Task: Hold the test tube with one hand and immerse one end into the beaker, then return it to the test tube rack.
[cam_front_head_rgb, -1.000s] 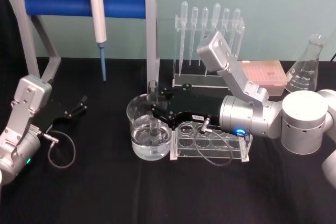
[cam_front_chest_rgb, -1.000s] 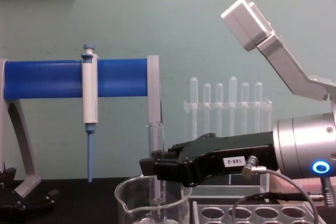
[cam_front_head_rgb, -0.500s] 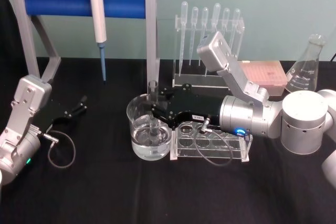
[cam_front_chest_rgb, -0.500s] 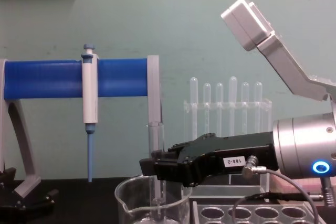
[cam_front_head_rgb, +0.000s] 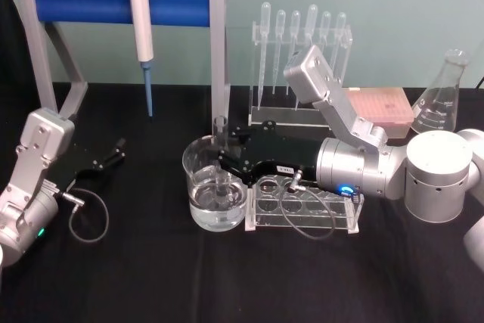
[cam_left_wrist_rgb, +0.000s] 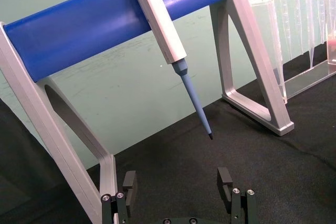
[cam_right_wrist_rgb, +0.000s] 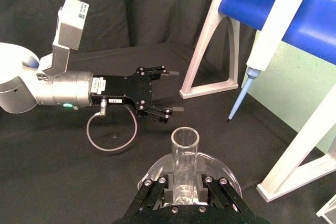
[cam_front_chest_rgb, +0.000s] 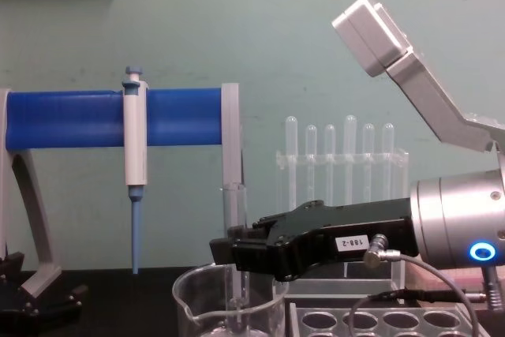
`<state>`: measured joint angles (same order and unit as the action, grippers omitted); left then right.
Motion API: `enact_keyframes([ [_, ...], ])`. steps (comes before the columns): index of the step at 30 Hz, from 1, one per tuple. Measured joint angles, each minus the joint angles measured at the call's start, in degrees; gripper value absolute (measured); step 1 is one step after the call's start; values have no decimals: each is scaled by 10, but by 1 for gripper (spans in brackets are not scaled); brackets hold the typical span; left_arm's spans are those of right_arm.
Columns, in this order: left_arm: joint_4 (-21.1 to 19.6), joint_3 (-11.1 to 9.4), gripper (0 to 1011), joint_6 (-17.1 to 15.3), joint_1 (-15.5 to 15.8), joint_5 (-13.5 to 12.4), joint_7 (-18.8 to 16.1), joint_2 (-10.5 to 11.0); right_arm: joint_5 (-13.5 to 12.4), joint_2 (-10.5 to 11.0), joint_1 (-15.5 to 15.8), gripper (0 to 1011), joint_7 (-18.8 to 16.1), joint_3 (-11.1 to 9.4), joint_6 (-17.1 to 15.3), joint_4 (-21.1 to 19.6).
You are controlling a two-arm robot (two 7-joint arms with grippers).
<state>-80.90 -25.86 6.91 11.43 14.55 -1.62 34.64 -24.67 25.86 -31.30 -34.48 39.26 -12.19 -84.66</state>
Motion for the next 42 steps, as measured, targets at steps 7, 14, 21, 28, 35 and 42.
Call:
enact_keyframes([
  [7, 0, 0, 1000, 0, 0, 0, 0, 0, 0, 0, 0, 241, 0, 0, 0, 0],
  [14, 0, 0, 1000, 0, 0, 0, 0, 0, 0, 0, 0, 241, 0, 0, 0, 0],
  [21, 0, 0, 1000, 0, 0, 0, 0, 0, 0, 0, 0, 241, 0, 0, 0, 0],
  [28, 0, 0, 1000, 0, 0, 0, 0, 0, 0, 0, 0, 241, 0, 0, 0, 0],
  [35, 0, 0, 1000, 0, 0, 0, 0, 0, 0, 0, 0, 241, 0, 0, 0, 0],
  [42, 0, 0, 1000, 0, 0, 0, 0, 0, 0, 0, 0, 241, 0, 0, 0, 0],
])
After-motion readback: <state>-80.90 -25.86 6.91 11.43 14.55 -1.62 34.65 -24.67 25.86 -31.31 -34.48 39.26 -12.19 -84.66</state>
